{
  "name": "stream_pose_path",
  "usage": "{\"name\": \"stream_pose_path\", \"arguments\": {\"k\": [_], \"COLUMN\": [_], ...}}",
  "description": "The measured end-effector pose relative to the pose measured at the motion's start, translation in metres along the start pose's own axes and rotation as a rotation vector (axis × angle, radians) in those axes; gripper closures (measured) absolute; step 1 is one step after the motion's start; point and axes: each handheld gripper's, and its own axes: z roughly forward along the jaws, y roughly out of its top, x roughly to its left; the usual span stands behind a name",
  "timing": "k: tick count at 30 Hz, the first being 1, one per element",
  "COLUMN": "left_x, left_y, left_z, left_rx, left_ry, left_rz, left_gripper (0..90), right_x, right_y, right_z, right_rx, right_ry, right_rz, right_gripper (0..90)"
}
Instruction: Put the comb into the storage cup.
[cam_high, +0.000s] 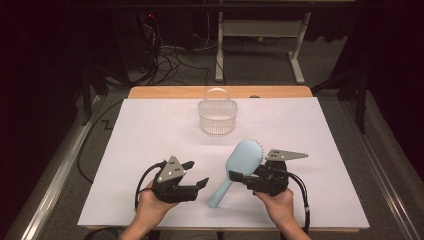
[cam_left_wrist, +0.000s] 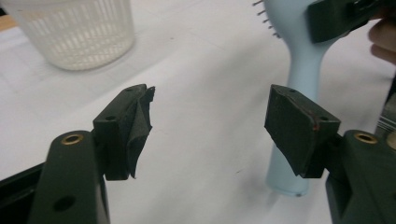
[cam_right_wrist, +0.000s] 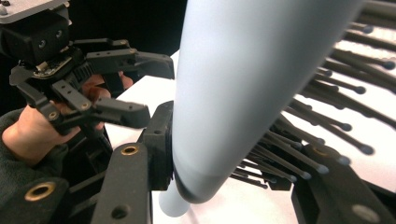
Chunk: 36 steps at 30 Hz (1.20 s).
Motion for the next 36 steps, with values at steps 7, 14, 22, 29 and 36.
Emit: {"name": "stream_pose_path", "arguments": {"k": [7,14,22,29,36], "left_x": [0.01,0.023,0.038,0.047,0.052], "left_y": [-0.007,-0.015,-0.028,-0.034,-0.039], "left_z": [-0.013,-0.027,-0.046,-0.055,-0.058], "left_rx": [-0.028,-0.043,-0.063,-0.08,-0.09], "left_ry": [0.037,0.064,0.119,0.139,0.161], "left_rz": [-0.018,-0.044,-0.089,-0.112,-0.117], "left_gripper": [31.3,30.7,30.8,30.8,29.3], "right_x": [-0.002,-0.004,-0.007,-0.009,-0.011], "right_y": [0.001,0.001,0.003,0.003,0.004], "right_z": [-0.003,-0.006,-0.01,-0.012,-0.018], "right_rx": [0.009,0.016,0.018,0.023,0.028], "right_ry": [-0.012,-0.016,-0.007,-0.012,-0.016], "right_rz": [0.005,0.014,0.026,0.031,0.028], "right_gripper": [55.0,54.8,54.3,54.1,54.1]}}
